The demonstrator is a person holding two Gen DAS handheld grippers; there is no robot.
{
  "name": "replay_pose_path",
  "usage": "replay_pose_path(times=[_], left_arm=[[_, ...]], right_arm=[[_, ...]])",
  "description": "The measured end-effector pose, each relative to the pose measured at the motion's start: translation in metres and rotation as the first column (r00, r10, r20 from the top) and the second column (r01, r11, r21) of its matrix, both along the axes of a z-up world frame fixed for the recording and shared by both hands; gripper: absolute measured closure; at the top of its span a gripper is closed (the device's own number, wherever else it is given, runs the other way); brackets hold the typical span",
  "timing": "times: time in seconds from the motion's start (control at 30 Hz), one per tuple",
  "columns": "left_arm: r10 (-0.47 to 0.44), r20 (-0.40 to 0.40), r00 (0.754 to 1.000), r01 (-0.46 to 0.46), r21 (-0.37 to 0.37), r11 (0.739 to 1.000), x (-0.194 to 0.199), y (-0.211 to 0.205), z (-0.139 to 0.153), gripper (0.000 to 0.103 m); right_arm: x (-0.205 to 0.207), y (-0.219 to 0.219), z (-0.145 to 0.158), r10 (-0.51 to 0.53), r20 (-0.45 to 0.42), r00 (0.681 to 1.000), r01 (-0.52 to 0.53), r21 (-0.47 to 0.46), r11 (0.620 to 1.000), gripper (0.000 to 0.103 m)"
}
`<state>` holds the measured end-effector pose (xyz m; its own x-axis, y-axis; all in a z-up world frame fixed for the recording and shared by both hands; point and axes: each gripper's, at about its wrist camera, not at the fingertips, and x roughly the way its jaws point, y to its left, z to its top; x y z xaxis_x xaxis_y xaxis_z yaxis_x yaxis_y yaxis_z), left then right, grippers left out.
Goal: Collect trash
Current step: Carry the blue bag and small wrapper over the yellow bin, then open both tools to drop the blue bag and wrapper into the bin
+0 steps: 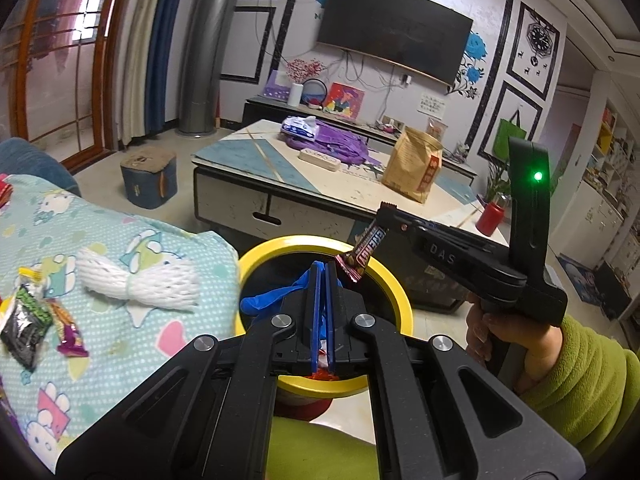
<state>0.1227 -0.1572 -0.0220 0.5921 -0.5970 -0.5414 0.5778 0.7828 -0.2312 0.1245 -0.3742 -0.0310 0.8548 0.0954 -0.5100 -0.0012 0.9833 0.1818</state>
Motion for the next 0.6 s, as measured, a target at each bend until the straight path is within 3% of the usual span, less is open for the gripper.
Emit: replay_pose_path(times=[0.6], left_arm=[[-0.096, -0.059, 0.994, 0.098, 0.036, 0.995, 0.005, -0.039, -0.031, 0.103]], right_arm=[[0.008, -0.029, -0.018, -0.09, -0.044, 0.995, 0.09, 0.008, 0.996, 0.093]])
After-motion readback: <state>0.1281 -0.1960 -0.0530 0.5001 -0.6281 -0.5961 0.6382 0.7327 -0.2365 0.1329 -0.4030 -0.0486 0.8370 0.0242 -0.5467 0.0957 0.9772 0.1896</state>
